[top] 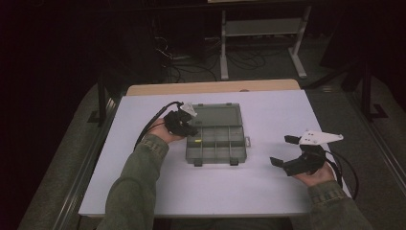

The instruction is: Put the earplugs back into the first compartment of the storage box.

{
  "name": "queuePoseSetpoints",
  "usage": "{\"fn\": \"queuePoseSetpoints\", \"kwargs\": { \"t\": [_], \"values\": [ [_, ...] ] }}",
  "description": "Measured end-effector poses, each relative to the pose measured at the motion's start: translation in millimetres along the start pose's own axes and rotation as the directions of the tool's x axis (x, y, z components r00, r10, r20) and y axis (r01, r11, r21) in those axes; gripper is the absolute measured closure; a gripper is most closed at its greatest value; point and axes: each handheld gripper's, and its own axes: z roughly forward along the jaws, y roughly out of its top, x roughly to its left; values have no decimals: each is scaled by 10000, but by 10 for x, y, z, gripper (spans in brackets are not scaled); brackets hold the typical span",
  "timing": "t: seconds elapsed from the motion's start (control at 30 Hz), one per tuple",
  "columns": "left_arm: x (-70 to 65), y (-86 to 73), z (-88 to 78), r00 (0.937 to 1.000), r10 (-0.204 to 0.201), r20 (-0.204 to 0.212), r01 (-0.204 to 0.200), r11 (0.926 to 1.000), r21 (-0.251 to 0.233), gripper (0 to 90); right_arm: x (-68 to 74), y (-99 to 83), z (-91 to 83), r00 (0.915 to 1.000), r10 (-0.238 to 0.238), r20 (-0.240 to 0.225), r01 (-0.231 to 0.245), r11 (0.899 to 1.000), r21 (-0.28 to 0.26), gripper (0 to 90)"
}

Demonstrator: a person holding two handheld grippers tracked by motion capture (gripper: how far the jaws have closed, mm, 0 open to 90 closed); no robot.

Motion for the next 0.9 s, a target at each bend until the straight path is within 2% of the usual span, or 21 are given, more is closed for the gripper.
{"fn": "queuePoseSetpoints", "kwargs": {
  "t": [0.1,0.17,0.3,0.37,0.5,0.6,0.67,0.8,0.9],
  "values": [
    [7,-25,52,9999,-148,19,147,9998,105,800,-2,-1,-1,10000,7,1,-7,10000,-8,0],
    [16,-32,59,9995,-287,123,287,9996,19,723,-3,-1,-1,10000,8,-6,-8,10000,-9,0],
    [24,-33,16,9981,-530,312,537,9983,-217,631,-4,-2,1,10000,12,-6,-12,10000,13,0],
    [12,-32,-14,9980,-556,295,566,9977,-362,576,-4,-2,-1,10000,17,-1,-17,10000,10,0],
    [-28,-49,-75,9977,-336,592,366,9980,-510,432,2,-1,-3,10000,15,9,-15,10000,8,0],
    [-33,-79,-125,9959,-497,759,562,9947,-859,349,0,-3,1,10000,13,15,-13,10000,34,0],
    [-21,-106,-171,9938,-766,812,859,9892,-1184,295,1,-3,4,10000,13,9,-13,10000,40,0],
    [17,-194,-286,9870,-1246,1013,1441,9658,-2157,222,1,-5,11,10000,0,14,-1,10000,84,0],
    [20,-253,-342,9852,-1432,944,1620,9575,-2385,168,1,-6,16,10000,-6,8,6,10000,99,0]
  ]
}}
